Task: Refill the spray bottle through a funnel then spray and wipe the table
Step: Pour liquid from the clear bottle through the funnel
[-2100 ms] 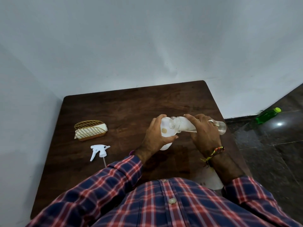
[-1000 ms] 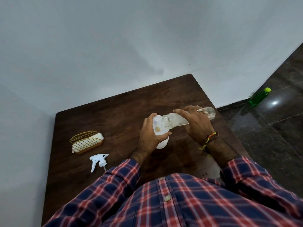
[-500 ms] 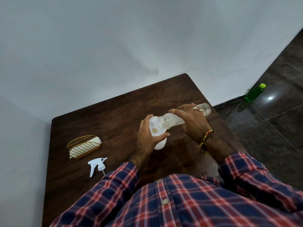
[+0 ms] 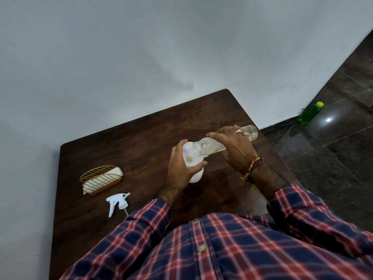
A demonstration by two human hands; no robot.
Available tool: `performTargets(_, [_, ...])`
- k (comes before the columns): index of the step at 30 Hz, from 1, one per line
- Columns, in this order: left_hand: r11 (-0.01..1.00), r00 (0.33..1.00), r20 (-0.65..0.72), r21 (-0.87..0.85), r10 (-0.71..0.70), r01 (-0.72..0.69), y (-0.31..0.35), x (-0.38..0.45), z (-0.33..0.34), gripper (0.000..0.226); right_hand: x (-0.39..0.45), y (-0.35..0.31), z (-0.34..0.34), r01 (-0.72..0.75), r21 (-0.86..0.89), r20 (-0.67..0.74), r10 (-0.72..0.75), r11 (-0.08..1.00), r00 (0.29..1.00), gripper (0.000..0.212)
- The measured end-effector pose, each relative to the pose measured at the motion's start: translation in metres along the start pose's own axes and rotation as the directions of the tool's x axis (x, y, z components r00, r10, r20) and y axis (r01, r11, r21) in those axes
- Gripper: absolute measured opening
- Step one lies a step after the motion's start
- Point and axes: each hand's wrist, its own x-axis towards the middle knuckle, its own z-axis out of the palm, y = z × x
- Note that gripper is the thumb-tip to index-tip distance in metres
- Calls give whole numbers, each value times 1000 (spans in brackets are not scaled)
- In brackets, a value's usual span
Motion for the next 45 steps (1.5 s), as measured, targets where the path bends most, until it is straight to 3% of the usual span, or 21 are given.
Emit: performTargets(45, [1000,1000,17,19,-10,9,-1,-1,0,91,5,3,3,60,-16,-39,-61,998,997,68])
